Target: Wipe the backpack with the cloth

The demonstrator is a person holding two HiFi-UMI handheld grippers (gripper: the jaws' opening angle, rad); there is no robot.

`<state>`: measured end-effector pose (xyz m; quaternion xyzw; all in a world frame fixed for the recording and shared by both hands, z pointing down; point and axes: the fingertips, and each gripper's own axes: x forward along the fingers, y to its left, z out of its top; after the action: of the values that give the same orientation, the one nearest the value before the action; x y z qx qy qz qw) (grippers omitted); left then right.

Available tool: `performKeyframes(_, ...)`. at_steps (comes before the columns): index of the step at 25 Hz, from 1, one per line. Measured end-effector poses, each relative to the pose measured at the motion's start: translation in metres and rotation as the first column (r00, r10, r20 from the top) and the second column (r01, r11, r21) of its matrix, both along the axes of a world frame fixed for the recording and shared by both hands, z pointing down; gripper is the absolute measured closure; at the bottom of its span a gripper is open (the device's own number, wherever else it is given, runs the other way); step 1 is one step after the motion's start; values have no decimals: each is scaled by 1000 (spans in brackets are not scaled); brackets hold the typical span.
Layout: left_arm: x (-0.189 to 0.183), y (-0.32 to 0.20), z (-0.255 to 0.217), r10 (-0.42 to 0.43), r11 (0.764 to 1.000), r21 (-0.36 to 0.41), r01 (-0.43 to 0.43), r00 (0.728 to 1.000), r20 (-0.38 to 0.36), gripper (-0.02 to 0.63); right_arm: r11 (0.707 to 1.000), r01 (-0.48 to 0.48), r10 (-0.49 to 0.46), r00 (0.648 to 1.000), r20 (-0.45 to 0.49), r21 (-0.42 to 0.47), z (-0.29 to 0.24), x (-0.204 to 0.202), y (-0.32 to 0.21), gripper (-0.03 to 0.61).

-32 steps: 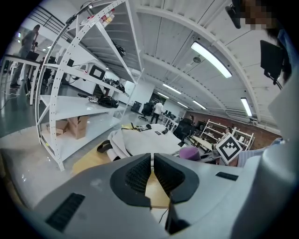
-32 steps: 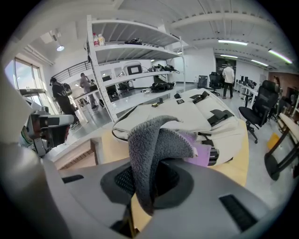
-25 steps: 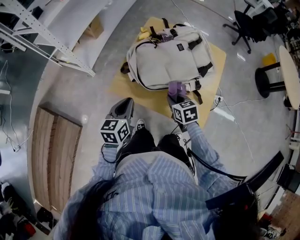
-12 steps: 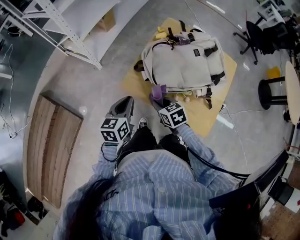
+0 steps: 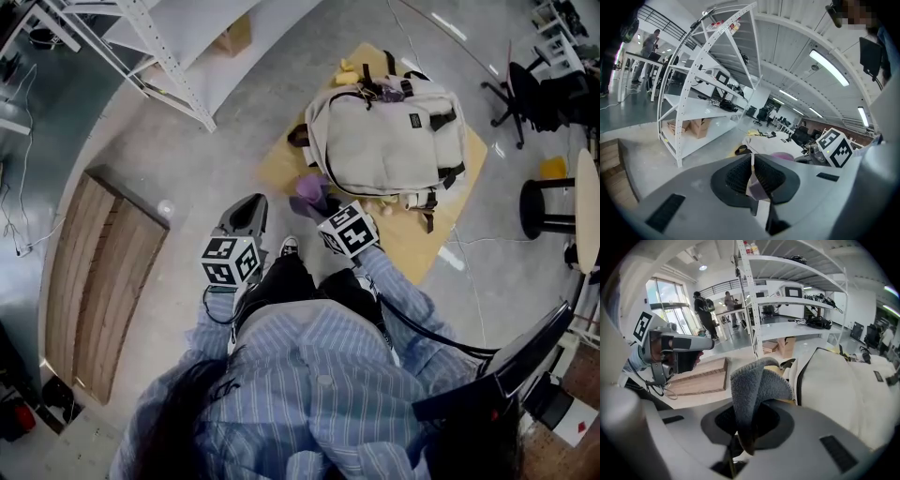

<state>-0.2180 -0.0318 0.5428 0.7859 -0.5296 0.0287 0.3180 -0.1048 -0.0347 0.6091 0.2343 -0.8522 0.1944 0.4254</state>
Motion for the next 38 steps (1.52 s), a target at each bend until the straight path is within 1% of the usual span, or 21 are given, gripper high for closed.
performKeyframes(6, -8, -1, 8, -19, 1000, -16, 19, 1000, -8, 592, 998, 48, -46, 998, -46, 29, -8, 1, -34, 529)
performKeyframes(10, -8, -5, 8, -12, 1000, -14, 11, 1000, -9, 592, 997, 51, -48, 997, -54, 51, -15, -4, -67, 529)
performKeyframes(20, -5, -13, 7, -15, 1000, -16, 14, 1000, -26, 592, 997, -24, 27, 999, -46, 71, -24, -17, -165, 529)
performKeyframes(24, 4, -19, 5, 18, 1000, -11, -18, 999, -28, 592, 995, -67, 69, 997, -31, 74, -24, -20, -206, 529)
performKeyframes(27, 11, -20, 4, 41, 999, -8, -41, 999, -27, 592, 990, -115, 119, 992, -44, 87, -30, -14, -233, 529)
performKeyframes(32, 16, -18, 4, 39, 999, -17, -40, 999, -31, 592, 978, -191, 194, 981, -29, 88, -36, 1, -265, 529)
performKeyframes(38, 16, -14, 7, 35, 999, -33, -36, 999, -26, 592, 969, -211, 216, 976, -29, 127, -50, 12, -289, 529)
